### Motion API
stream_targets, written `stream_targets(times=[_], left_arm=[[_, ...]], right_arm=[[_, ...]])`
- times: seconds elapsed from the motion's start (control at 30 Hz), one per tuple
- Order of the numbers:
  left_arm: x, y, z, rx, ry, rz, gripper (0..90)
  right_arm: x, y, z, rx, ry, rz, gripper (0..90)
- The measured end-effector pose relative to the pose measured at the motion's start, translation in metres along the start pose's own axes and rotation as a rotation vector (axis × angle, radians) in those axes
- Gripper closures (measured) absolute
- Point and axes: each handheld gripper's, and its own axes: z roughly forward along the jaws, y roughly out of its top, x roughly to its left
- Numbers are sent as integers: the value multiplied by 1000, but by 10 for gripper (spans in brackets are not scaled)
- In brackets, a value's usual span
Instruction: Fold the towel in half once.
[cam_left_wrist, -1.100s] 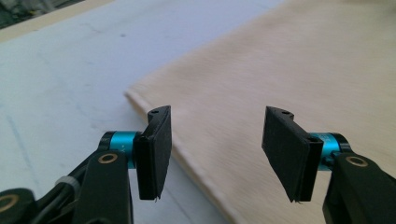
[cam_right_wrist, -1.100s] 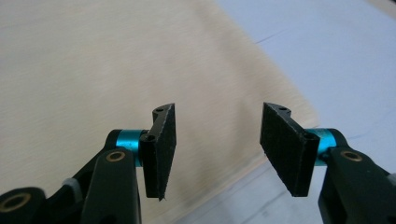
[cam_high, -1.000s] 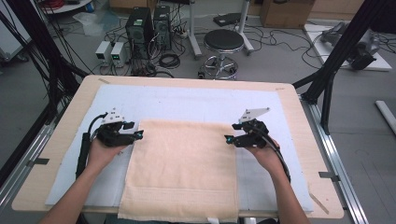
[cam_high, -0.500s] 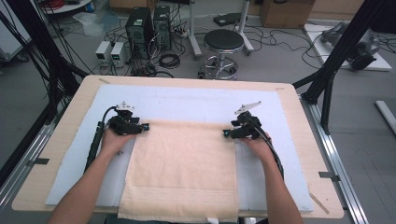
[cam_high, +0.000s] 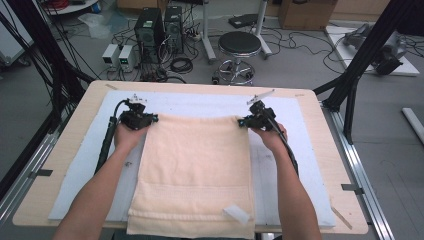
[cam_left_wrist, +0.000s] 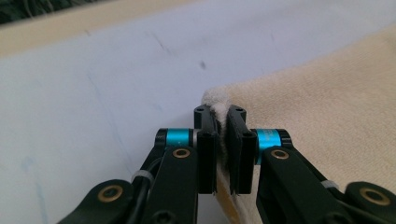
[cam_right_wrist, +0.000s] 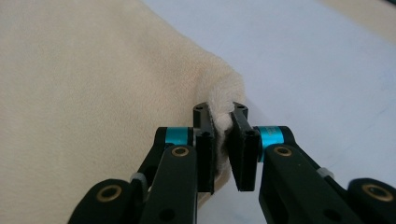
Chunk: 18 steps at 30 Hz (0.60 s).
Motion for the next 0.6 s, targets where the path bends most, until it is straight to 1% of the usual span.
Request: stream_targets(times=[0.03, 0.07, 0.1, 0.13, 0.17, 0.2, 0.23, 0.27, 0.3, 0.33, 0.37, 0.4, 0.43, 0.47, 0.5, 0.53, 0.57, 0.6], left_arm=[[2, 6, 0, -10, 2, -1, 834], [4, 16, 0, -21, 3, -8, 834], [5, 21, 0, -28, 9, -8, 833], [6, 27, 0, -36, 14, 1, 827], [6, 29, 1, -23, 15, 17, 802], [6, 29, 3, -12, 19, 19, 721], [6, 27, 2, 4, 16, 20, 635], [7, 25, 1, 16, 2, 23, 615], [7, 22, 0, 35, -20, 28, 604], [8, 19, -2, 46, -24, 26, 582], [9, 16, -5, 48, -25, 19, 544], [9, 11, -10, 34, -43, 6, 523], [9, 8, -14, 17, -61, 6, 516], [8, 4, -18, 8, -77, 14, 501], [7, 2, -21, 5, -94, 17, 484], [4, -3, -26, 1, -120, 26, 470], [2, -6, -31, 10, -130, 46, 464], [-1, -9, -35, 5, -146, 50, 446]], right_arm=[[-3, 5, -2, -21, -17, -8, 823], [-6, 9, -3, -21, -25, 1, 817], [-9, 15, -5, -29, -40, 7, 807], [-11, 18, -6, -37, -50, 6, 780], [-14, 20, -7, -44, -67, 16, 698], [-15, 21, -6, -45, -88, 21, 627], [-15, 21, -6, -36, -94, 26, 601], [-16, 19, -6, -29, -82, 36, 574], [-16, 17, -5, -27, -71, 36, 552], [-14, 14, -5, -17, -66, 42, 544], [-12, 10, -4, -7, -73, 36, 533], [-10, 7, -5, -10, -73, 30, 524], [-8, 2, -6, -23, -59, 41, 514], [-6, -2, -7, -28, -45, 37, 498], [-2, -5, -8, -30, -44, 30, 482], [1, -8, -10, -35, -45, 24, 468], [6, -12, -12, -46, -34, 19, 462], [10, -15, -13, -48, -25, 13, 451]])
